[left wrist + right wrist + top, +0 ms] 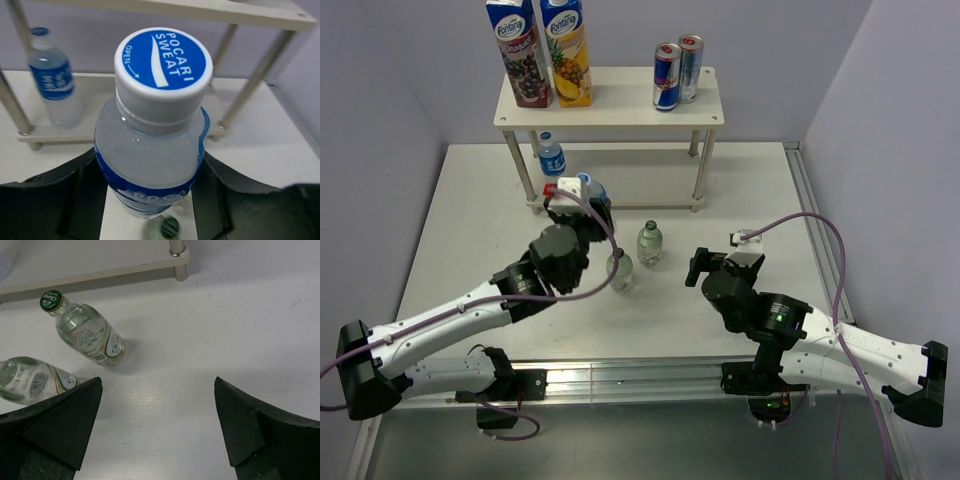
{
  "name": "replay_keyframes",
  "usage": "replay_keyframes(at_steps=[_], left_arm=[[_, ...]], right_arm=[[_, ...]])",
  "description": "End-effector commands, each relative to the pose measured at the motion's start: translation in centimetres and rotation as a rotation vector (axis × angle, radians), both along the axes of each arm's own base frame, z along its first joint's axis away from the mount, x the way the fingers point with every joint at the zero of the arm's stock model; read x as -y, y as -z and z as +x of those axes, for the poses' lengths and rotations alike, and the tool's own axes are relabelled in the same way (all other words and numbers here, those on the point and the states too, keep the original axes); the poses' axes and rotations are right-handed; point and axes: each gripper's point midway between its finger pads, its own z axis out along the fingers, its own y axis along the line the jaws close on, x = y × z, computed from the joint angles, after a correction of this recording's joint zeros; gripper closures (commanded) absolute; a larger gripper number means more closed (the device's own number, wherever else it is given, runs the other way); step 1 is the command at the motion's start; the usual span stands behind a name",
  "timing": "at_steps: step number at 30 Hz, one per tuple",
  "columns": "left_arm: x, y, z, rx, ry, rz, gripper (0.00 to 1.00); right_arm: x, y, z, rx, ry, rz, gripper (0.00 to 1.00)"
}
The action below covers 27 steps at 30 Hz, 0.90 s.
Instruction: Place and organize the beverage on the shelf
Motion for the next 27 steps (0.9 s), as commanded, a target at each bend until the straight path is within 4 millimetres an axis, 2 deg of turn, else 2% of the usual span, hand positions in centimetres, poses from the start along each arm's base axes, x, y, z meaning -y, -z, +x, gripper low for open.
replay_keyframes(at_steps=[1, 2, 3, 4, 5, 6, 8, 9, 11, 12, 18, 23, 27], left_arm=[[-3.3, -4.0, 4.2, 0.114, -0.067, -0.085, 1.0], [-3.3, -4.3, 5.1, 0.12, -0.05, -0.088, 1.0], [-5.0, -4.2, 6.9, 0.118, -0.1, -0.093, 1.0], [-5.0, -3.1, 8.3, 0.095, -0.112, -0.072, 1.0], [-5.4, -3.3, 9.3, 0.097, -0.124, -0.078, 1.0], [-5.7, -2.1, 11.0, 0.077, -0.136, -0.056, 1.0], [-5.7, -1.8, 12.5, 0.082, -0.142, -0.06, 1.0], [-5.3, -0.5, 13.6, 0.059, -0.134, -0.042, 1.0], [-4.7, -0.2, 14.6, 0.07, -0.126, -0.039, 1.0], [-4.3, 0.7, 15.3, 0.059, -0.127, -0.03, 1.0], [-3.8, 2.0, 18.0, 0.072, -0.165, -0.004, 1.0], [-3.4, 1.5, 19.8, 0.087, -0.176, 0.018, 1.0], [-4.1, 0.8, 20.6, 0.11, -0.195, 0.003, 1.0]], right_arm=[[0.6, -0.2, 0.2, 0.018, 0.033, 0.006, 0.0], [0.6, -0.2, 0.2, 0.018, 0.034, 0.01, 0.0], [0.6, -0.2, 0.2, 0.018, 0.033, 0.007, 0.0], [0.6, -0.2, 0.2, 0.018, 0.033, 0.007, 0.0], [0.6, -0.1, 0.2, 0.017, 0.032, 0.005, 0.0], [0.6, -0.1, 0.2, 0.018, 0.033, 0.006, 0.0], [0.6, -0.1, 0.2, 0.017, 0.033, 0.005, 0.0], [0.6, -0.1, 0.2, 0.016, 0.032, 0.0, 0.0], [0.4, -0.1, 0.2, 0.015, 0.027, 0.003, 0.0], [0.4, -0.1, 0.3, 0.014, 0.028, 0.0, 0.0], [0.3, 0.0, 0.3, 0.011, 0.023, -0.008, 0.0], [0.2, 0.0, 0.4, 0.012, 0.023, -0.011, 0.0], [0.2, 0.0, 0.4, 0.009, 0.025, -0.015, 0.0]])
